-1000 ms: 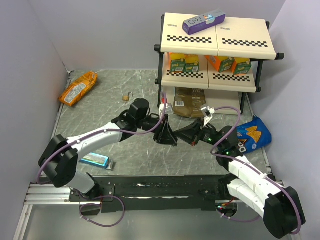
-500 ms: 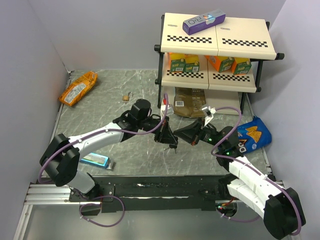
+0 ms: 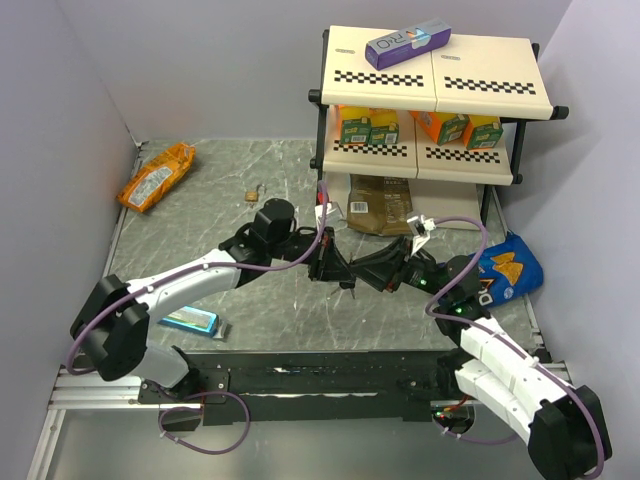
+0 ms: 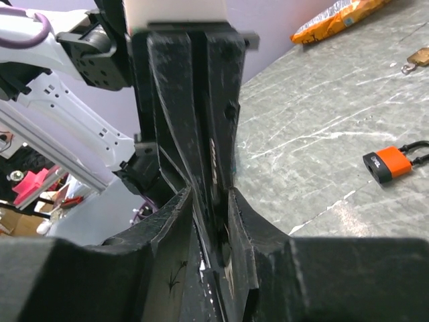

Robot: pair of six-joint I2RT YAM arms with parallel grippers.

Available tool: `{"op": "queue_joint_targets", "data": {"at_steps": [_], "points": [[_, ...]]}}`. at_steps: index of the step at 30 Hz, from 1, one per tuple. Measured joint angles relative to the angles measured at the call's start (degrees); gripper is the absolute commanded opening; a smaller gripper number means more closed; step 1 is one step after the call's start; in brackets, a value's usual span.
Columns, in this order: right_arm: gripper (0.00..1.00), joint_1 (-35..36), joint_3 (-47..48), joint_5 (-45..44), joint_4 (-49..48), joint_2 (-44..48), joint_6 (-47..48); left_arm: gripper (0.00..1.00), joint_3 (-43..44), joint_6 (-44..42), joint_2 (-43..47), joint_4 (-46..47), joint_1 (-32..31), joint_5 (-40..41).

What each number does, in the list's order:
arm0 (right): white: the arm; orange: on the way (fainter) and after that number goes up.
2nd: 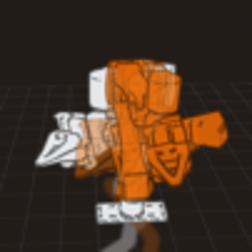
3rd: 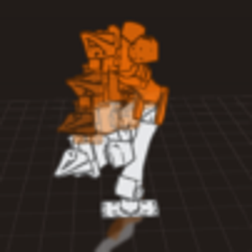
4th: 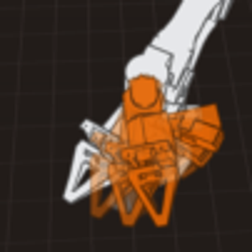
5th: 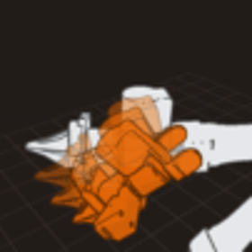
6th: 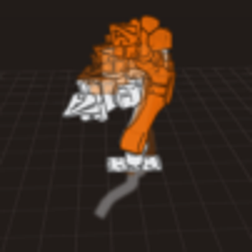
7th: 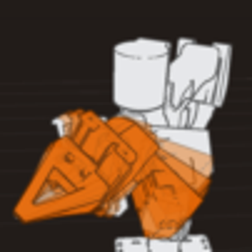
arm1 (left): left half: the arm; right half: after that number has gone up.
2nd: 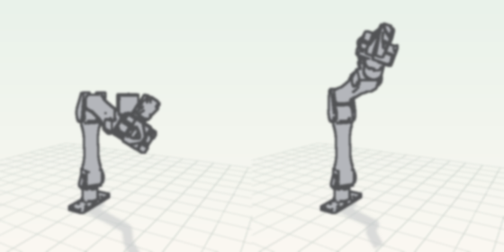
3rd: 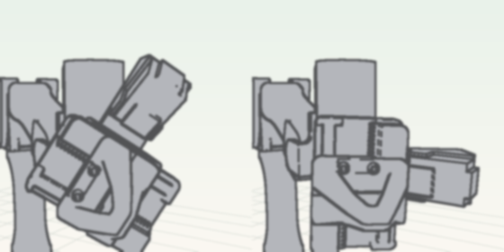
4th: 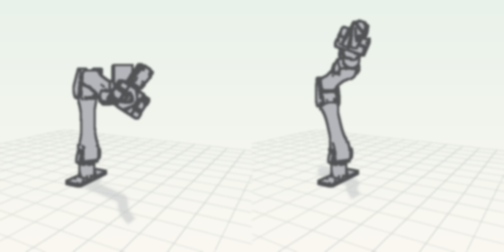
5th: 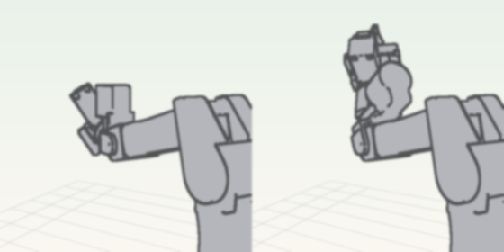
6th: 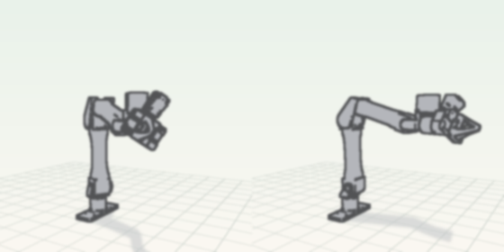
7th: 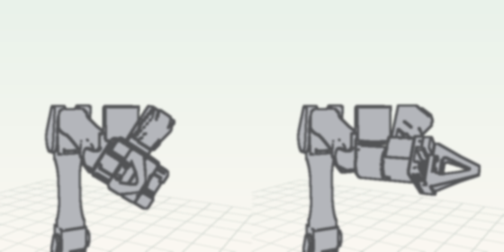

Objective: Unlock with the key

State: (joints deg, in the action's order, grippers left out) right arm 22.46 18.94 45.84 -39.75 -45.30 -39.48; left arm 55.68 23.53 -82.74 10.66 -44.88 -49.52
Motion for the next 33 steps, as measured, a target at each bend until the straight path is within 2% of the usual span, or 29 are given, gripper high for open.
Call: {"op": "queue_joint_targets", "data": {"at_steps": [8, 12, 20, 24, 27, 29, 30, 33], "points": [[0.28, 0.0, -0.4, -0.4, 0.6, 0.8, 0.5, 0.01, -0.4, 1.2, 0.6, 1.5, 0.0, 0.3], [0.18, 0.0, -0.5, 0.0, -0.7, 0.1, -0.2, 0.01, -1.0, 1.3, 0.6, 2.4, 0.1, -0.1], [0.09, -0.2, -0.6, 0.4, -1.6, -0.3, -0.5, 0.01, -1.4, 1.7, 0.8, 3.2, 0.3, -1.4], [0.00, -0.2, -0.6, 1.2, -1.9, -0.5, -0.2, 0.01, -1.6, 1.7, 0.9, 3.2, 0.3, -1.4], [0.00, -0.4, -0.6, 2.1, -2.9, -1.5, -0.3, 0.02, -1.9, 1.7, 1.0, 3.2, 0.3, -1.4], [0.00, -0.4, -0.6, 2.4, -3.4, -2.0, -0.3, 0.11, -1.9, 1.7, 1.0, 3.1, 0.3, -1.4], [0.00, -0.4, -0.6, 2.4, -3.5, -2.1, -0.3, 0.29, -1.9, 1.7, 1.0, 3.1, 0.4, -1.4], [0.00, -0.4, -0.6, 2.0, -2.8, -1.9, -0.1, 0.64, -1.9, 1.7, 1.0, 3.3, 0.4, -1.0]]}}
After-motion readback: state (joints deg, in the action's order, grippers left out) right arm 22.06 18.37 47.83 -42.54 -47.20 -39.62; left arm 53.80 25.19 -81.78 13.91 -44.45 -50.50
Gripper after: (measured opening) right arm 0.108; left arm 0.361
